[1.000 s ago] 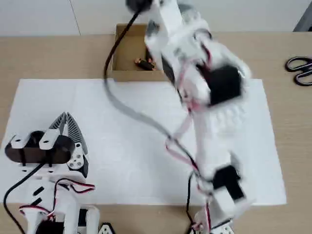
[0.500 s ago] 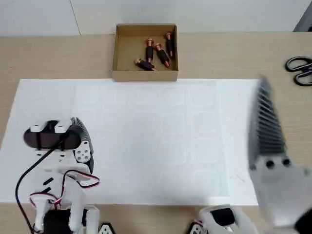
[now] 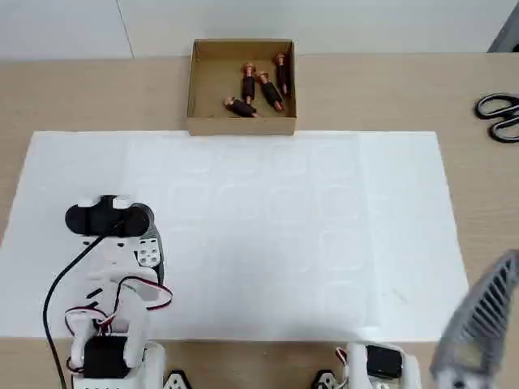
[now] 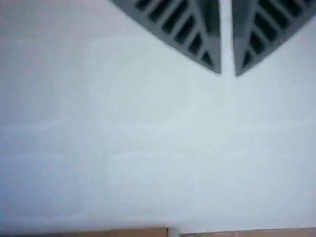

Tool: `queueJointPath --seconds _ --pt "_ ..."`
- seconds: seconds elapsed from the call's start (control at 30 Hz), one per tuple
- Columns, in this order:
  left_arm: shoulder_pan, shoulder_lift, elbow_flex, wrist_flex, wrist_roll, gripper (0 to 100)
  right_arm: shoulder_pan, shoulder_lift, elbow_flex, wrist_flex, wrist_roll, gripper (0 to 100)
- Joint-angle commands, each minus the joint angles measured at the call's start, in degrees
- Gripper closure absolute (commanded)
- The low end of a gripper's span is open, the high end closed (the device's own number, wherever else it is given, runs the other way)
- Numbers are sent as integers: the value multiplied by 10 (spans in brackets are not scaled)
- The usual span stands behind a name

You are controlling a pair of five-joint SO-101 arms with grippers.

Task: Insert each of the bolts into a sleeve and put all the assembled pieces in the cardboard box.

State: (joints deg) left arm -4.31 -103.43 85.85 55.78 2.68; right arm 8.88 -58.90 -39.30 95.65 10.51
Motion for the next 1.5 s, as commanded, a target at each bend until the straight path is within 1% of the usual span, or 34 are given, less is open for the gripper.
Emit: queueJointPath --seconds 0.0,0.1,0.2,0.3,0.43,0.5,0.57,0.63,0.7,0.77,0.83,0.87,0.93,1.0,1.03,1.1,1.13,1.2,1.3,1.47 --pt "-3 -6 3 -1 4 994 13 -14 147 -19 -5 771" --pt "-3 -6 15 -15 4 994 12 -27 291 -73 -12 771" --pt "-3 -6 34 -44 4 994 12 -54 459 -169 -60 772" --pt "-3 -6 59 -82 4 994 12 -102 665 -296 -84 772" --pt "-3 -6 99 -130 4 994 12 -196 972 -496 -83 772" --pt "-3 -6 105 -140 4 994 12 -262 1108 -571 -82 772" --pt "-3 -6 105 -142 4 994 12 -337 1217 -599 -81 772" --pt "-3 -6 105 -139 4 994 4 -419 1295 -583 -80 772" --pt "-3 -6 105 -139 4 994 -12 -463 1330 -524 -80 773" --pt "-3 -6 105 -139 4 994 -41 -442 1325 -464 -85 773" --pt "-3 -6 105 -139 4 994 -64 -436 1311 -442 -99 776" --pt "-3 -6 105 -139 4 994 -72 -439 1304 -439 -111 794" --pt "-3 -6 105 -139 4 994 -85 -450 1297 -438 -124 876" --pt "-3 -6 105 -139 4 994 -95 -451 1297 -439 -125 997" --pt "-3 -6 105 -139 4 994 -96 -451 1298 -439 -125 993" --pt "-3 -6 105 -139 4 994 -95 -451 1298 -437 -125 947" --pt "-3 -6 105 -139 4 994 -95 -451 1298 -435 -125 946" --pt "-3 -6 105 -138 4 994 -96 -450 1307 -427 -123 947" --pt "-3 -6 105 -118 4 994 -97 -450 1339 -398 -122 996" --pt "-3 -6 105 -63 4 994 -96 -451 1352 -393 -125 994"
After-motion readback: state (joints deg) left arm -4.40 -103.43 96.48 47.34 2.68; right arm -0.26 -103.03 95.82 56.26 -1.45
